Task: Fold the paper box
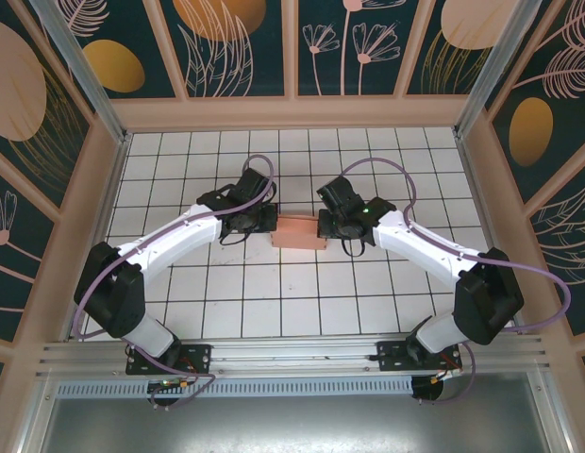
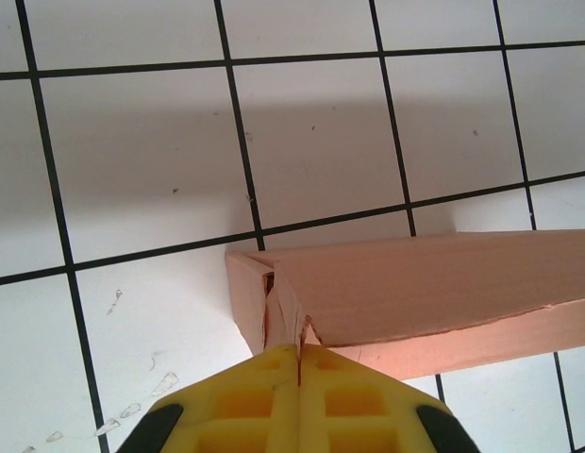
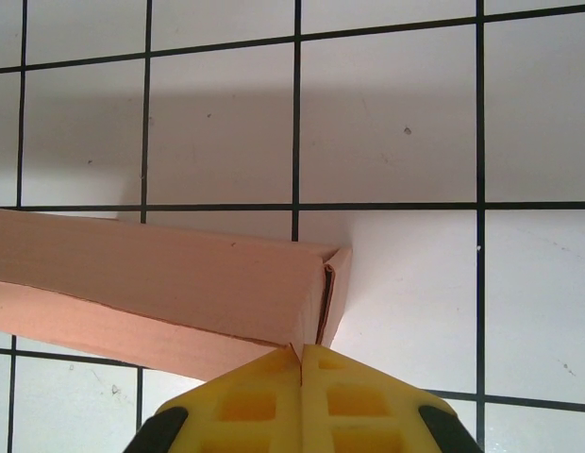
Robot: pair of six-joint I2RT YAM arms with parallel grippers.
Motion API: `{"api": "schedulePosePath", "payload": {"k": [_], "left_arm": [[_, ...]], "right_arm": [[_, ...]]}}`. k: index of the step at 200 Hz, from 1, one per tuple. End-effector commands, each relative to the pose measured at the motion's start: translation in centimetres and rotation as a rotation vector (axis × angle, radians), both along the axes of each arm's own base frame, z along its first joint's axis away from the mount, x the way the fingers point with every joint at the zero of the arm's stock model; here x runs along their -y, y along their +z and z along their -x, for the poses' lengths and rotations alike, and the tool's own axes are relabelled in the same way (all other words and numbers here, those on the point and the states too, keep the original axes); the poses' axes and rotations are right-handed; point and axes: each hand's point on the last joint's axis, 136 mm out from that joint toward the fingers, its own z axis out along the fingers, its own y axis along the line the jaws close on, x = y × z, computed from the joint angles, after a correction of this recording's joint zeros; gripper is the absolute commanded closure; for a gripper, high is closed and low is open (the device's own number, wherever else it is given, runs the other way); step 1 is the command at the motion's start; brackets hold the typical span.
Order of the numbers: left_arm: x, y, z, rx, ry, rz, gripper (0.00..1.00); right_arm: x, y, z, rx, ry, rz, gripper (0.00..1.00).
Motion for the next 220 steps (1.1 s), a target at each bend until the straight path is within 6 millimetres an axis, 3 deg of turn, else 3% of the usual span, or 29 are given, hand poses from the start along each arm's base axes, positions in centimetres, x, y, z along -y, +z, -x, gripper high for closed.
{"api": "schedulePosePath", "payload": {"k": [1,220], "left_arm": [[0.3,0.8,0.0,-0.028,0.021,0.064,1.0],[1.0,2.5,-0.8,-0.122,0.083,0.22,1.0]], "right_arm": [[0.5,-0.2,-0.4,0.006,0.0,0.045,1.0],[0.7,-0.3,-1.2,0.029,0.008,0.086,1.0]]}}
